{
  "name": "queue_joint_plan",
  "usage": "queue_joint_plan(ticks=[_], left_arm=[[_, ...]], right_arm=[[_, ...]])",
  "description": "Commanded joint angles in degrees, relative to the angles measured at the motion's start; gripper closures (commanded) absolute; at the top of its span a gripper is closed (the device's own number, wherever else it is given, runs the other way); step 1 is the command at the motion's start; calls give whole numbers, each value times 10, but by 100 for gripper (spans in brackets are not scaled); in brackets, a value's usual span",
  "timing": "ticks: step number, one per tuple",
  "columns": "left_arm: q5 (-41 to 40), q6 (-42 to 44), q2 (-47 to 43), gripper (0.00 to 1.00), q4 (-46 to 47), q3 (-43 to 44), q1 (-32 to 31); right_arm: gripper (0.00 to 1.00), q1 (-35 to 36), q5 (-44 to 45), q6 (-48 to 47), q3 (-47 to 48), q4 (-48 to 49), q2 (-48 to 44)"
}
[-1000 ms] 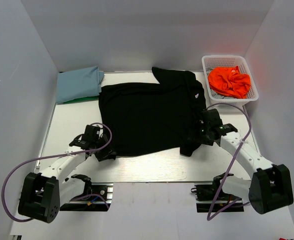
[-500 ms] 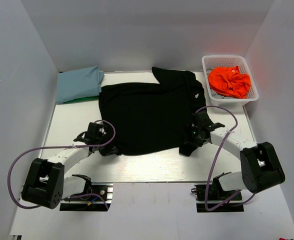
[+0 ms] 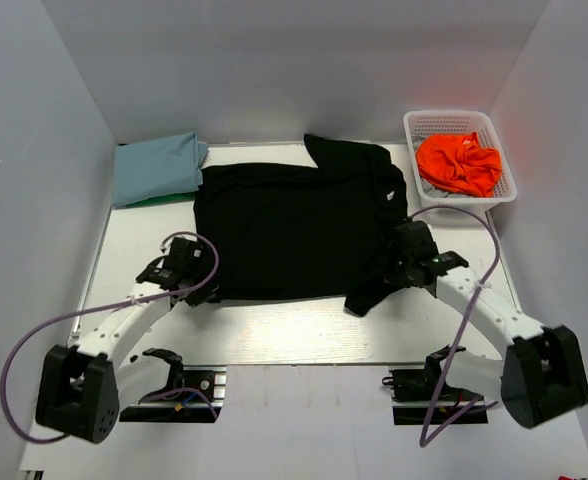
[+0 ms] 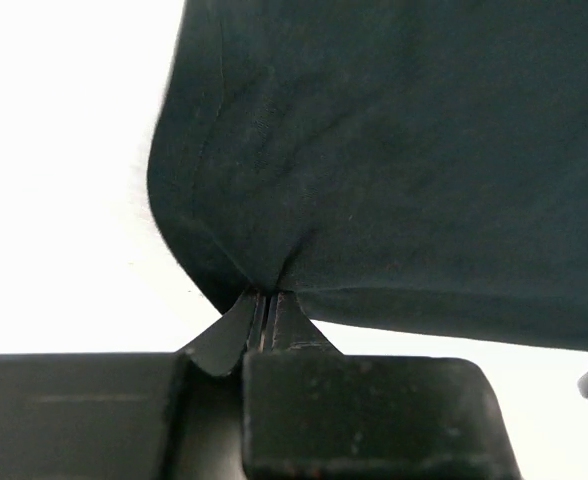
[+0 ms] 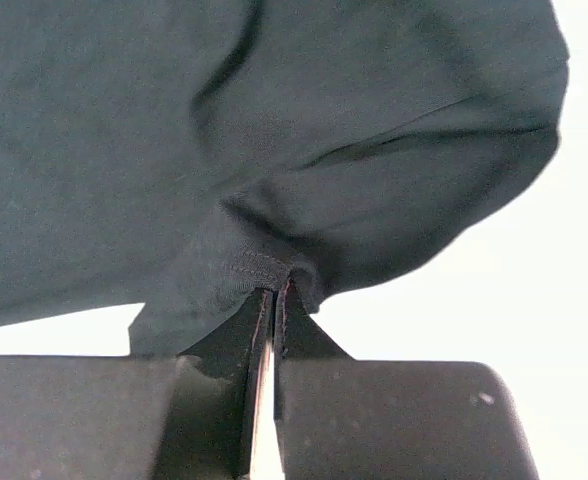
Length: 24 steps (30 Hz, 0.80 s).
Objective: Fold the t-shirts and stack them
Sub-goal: Flatten out the tshirt
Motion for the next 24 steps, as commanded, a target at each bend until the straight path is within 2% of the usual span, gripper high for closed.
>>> queue_joint_plan(ticks=[1,8,13,14,15,17,19,20,22,24], left_arm=[[-98,-14,-52,100,-68,58,1],[-115,-9,-75,100,-130,125,1],[-102,28,-85,100,-148,173,1],[-116,28,-85,100,-154,191,1],[-127,28,-91,100,-154,197,1],[-163,28,-97,100,-169,214,1],[-188,28,-97,100,-169,237,9],[-194,33,-97,100,-169,252,9],[-209,33,-90,100,-169,309,9],[-220,50,-90,100,-129,347,3]], right_arm=[[100,-1,78,2,27,-64,-57],[100,-3,238,16,75,-121,-147],[100,-3,346,50,134,-158,-179],[100,-2,362,53,146,-171,-188],[100,-3,416,60,175,-176,-189],[100,-3,446,78,192,-187,-197],[100,-3,465,82,219,-174,-214],[100,-3,465,48,227,-124,-217],[100,-5,456,25,259,-83,-217],[100,-5,458,-10,284,-47,-205]])
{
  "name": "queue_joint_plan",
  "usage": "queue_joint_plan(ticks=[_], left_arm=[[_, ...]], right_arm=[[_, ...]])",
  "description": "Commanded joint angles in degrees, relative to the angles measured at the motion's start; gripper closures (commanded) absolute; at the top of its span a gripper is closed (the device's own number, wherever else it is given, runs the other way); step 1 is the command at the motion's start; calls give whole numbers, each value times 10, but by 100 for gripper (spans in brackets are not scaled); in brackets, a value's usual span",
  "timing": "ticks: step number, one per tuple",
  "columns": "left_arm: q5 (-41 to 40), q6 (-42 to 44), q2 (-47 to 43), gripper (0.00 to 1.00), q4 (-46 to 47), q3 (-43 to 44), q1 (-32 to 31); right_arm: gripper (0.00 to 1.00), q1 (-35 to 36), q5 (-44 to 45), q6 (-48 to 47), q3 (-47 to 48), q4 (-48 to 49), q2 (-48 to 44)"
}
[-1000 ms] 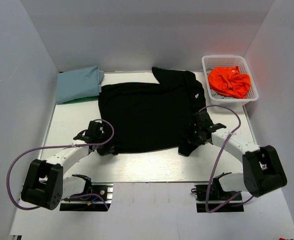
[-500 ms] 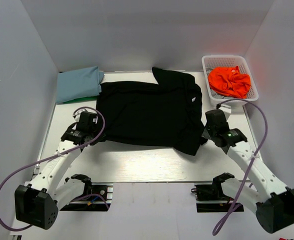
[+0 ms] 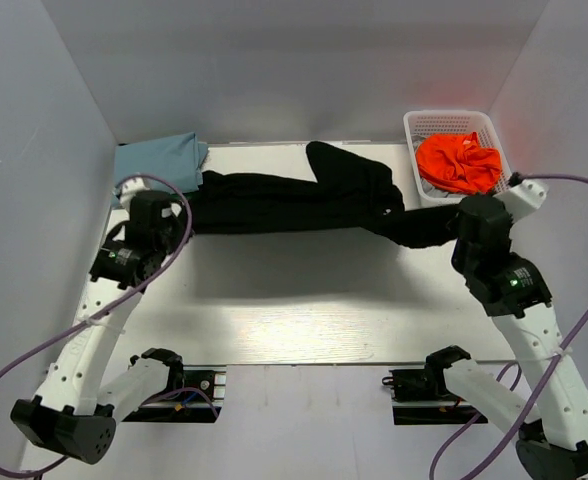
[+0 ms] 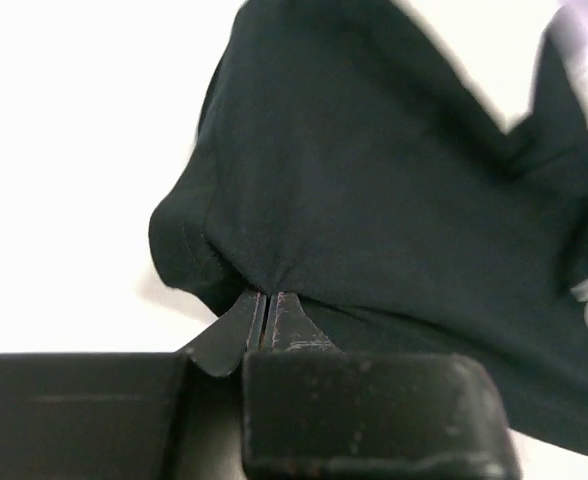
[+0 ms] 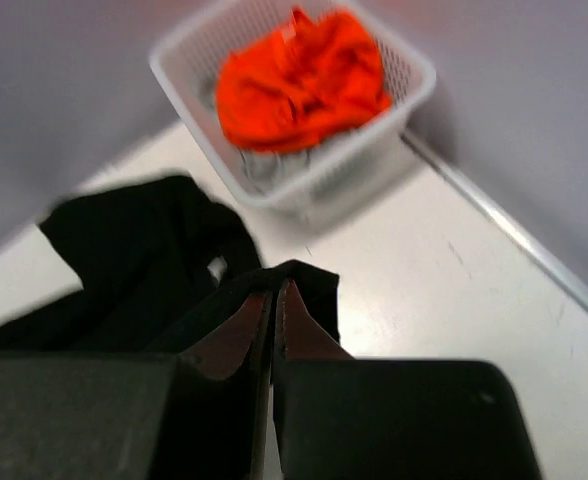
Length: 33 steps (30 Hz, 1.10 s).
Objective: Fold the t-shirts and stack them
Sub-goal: Flatten out the tshirt
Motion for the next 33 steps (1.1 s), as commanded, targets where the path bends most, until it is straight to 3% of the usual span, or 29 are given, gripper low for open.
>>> queue_joint_plan(ticks=[1,4,9,13,20,28,33], left_arm=[[-62,35,-5,100,43,102,6],[-81,43,-5,100,38,194,6],[48,133,-35,100,115,295,5],[100,165,-45,100,115,399,5],[172,187,-45,100,85,575,10],[184,177,-43,100,85,593,10],[151,177,-4,100,102,555,10]], right_arm=[[100,-3,63,-53,85,113,9],[100,-3,76,-132,174,159,28],[100,-3,23,-232,291,243,41],[100,0,-20,-283,426,242,57],[100,0,-104,-337,532,236,47],[100,1,-109,-401,566,287,71],[100,0,-92,-457,539,345,135]])
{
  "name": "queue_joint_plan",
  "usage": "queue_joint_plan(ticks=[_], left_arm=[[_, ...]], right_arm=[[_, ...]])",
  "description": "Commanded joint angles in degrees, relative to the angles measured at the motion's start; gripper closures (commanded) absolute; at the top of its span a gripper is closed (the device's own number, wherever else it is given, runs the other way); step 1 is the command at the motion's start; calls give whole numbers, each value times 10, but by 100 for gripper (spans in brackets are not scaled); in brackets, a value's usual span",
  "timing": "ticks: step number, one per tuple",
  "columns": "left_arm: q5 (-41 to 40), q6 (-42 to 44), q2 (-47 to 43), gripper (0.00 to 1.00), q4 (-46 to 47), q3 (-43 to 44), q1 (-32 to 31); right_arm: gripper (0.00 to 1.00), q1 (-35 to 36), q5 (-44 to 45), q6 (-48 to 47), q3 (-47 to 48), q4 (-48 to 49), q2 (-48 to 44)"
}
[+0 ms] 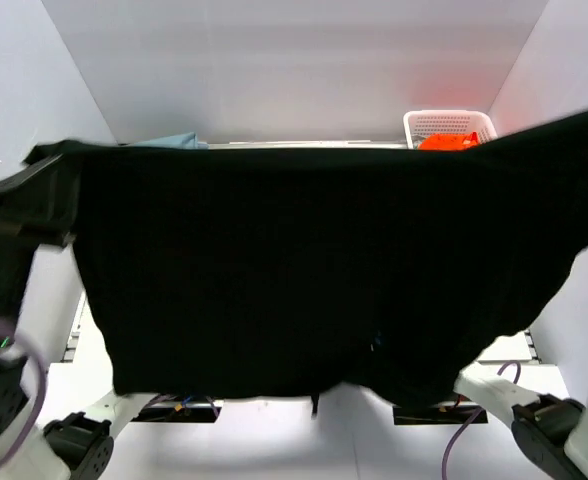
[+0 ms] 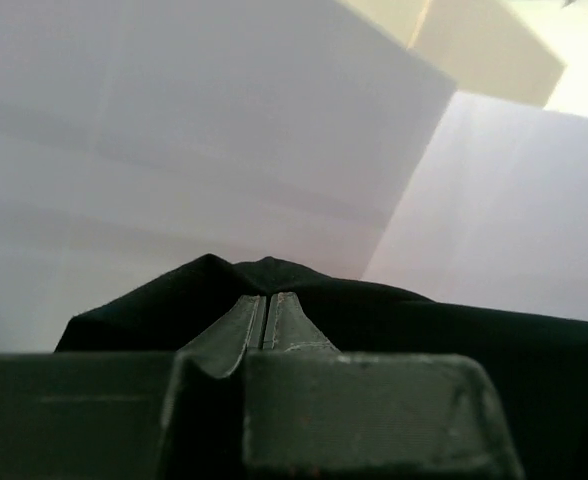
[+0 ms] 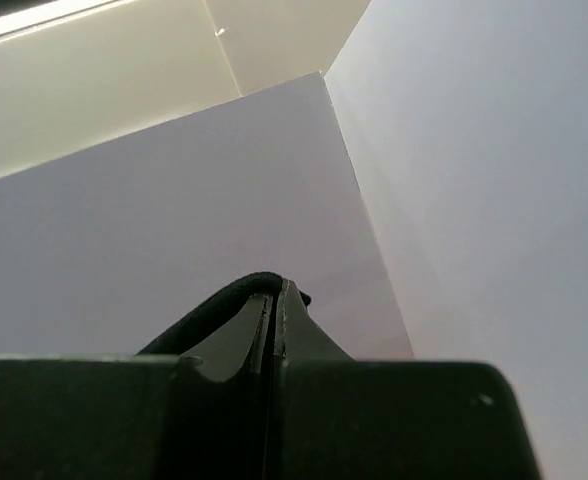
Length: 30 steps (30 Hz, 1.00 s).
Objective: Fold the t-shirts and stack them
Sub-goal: Flatten out the tshirt
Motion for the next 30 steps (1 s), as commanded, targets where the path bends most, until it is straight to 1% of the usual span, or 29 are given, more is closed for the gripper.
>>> queue_joint_plan(ticks=[1,2,3,4,5,6,8,9,11,12,13,14,15,16,17,18,19,20,21,22,23,24,25,26,27,28,29,30], left_arm=[[-54,6,65,100,11,-51,7],[-75,6,73,100,23,-69,7],[-85,6,80,100,30,-89,7],[-96,1,88,100,39,-134,7],[-126,1,107,100,55,-157,0],[-150,1,120,100,64,-202,0],[-163,-12,165,100,85,-243,9],[-176,-12,183,100,95,-288,9],[-205,-23,222,100,115,-327,9],[-205,-23,269,100,144,-362,9],[-232,-23,296,100,155,-374,9],[-233,-28,327,100,167,-381,14],[-242,-28,359,100,188,-381,14],[-259,-28,394,100,188,-373,14],[-259,-28,469,97,188,-358,19],[-264,-28,509,90,177,-313,25],[-264,-28,547,68,162,-281,25],[-274,-23,624,52,142,-206,25],[-290,-23,661,40,93,-163,25],[-290,-23,693,21,69,-120,31],[-290,-23,725,12,46,-38,31],[-290,-13,774,0,16,-2,31],[-290,-13,792,0,6,28,31],[-297,-7,803,0,0,70,36],[-297,-2,811,0,0,81,36],[-288,4,811,0,0,81,36],[-281,4,801,0,10,71,36],[-257,13,790,0,19,55,36]], right_arm=[[100,0,35,-64,-41,87,59],[100,0,40,-80,-58,94,67],[100,-1,50,-93,-115,135,83],[100,-3,54,-99,-138,175,91],[100,-3,60,-118,-159,218,101],[100,-5,62,-124,-211,252,120],[100,-12,77,-134,-234,275,158],[100,-14,78,-132,-252,292,189],[100,-31,66,-119,-285,305,230],[100,-36,60,-111,-308,320,275],[100,-42,53,-102,-323,320,293],[100,-57,30,-68,-326,313,308],[100,-61,15,-60,-328,307,326],[100,-65,2,-42,-323,300,383],[100,-75,-47,-38,-318,295,403],[100,-77,-64,-35,-312,287,444],[100,-80,-72,-26,-304,263,486],[100,-82,-77,-23,-260,251,530],[100,-82,-80,-24,-240,236,549],[97,-82,-83,-17,-198,185,569],[68,-83,-88,-16,-152,167,621],[48,-82,-92,-15,-108,131,635],[30,-81,-92,-14,-89,105,664],[10,-82,-90,-16,-66,103,669],[10,-81,-91,-17,-56,79,672],[10,-80,-90,-21,-57,75,666],[10,-80,-91,-21,-74,74,653],[10,-79,-95,-22,-82,71,644]])
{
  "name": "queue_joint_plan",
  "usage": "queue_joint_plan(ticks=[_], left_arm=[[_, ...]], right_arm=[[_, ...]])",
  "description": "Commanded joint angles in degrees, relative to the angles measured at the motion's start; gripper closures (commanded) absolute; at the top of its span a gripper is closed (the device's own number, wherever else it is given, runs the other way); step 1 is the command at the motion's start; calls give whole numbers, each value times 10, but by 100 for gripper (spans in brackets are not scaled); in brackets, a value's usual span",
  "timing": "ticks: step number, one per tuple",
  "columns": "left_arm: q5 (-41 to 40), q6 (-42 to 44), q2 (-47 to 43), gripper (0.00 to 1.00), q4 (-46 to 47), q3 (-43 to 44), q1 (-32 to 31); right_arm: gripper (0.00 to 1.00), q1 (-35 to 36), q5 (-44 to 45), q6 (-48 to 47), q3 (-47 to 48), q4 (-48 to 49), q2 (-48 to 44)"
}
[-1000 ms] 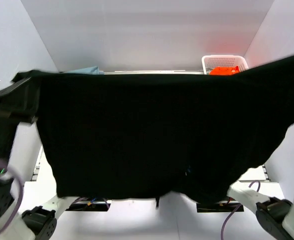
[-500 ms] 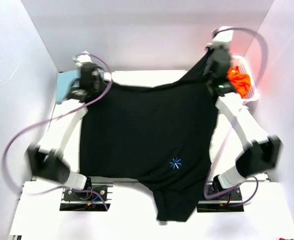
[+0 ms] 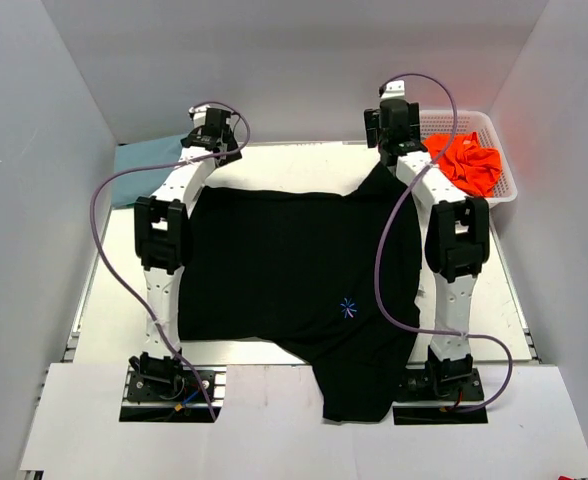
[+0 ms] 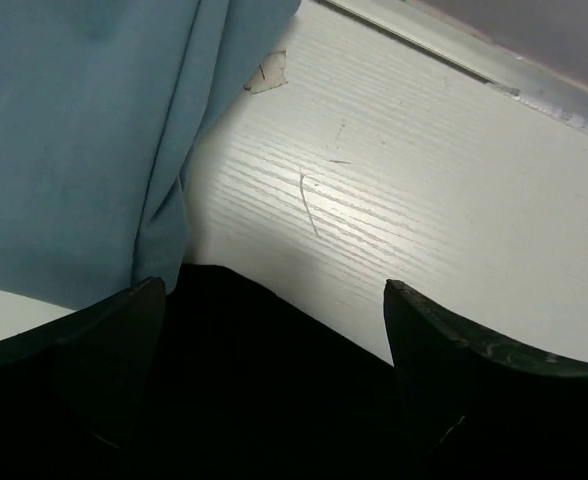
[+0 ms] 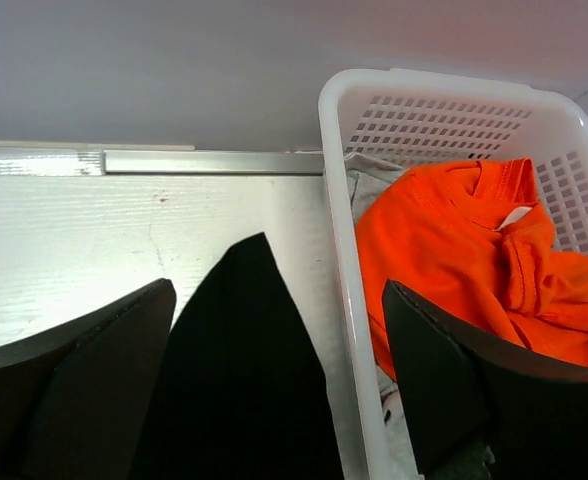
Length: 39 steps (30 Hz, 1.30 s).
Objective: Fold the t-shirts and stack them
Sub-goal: Flatten out the tshirt
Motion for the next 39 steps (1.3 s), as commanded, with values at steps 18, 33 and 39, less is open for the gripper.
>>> queue_joint_plan(ticks=[18,33,39], left_arm=[[192,-37,-392,0,103,-575,-8],[117,-81,-204,0,77,-476,3],[101,-103,-126,0,33,-381,21]], right_arm=[[10,19,-203,349,-491,-202,-411],[10,-5,-93,368,-441,-255,-203],[10,-18,-99,320,-306,-263,-91]])
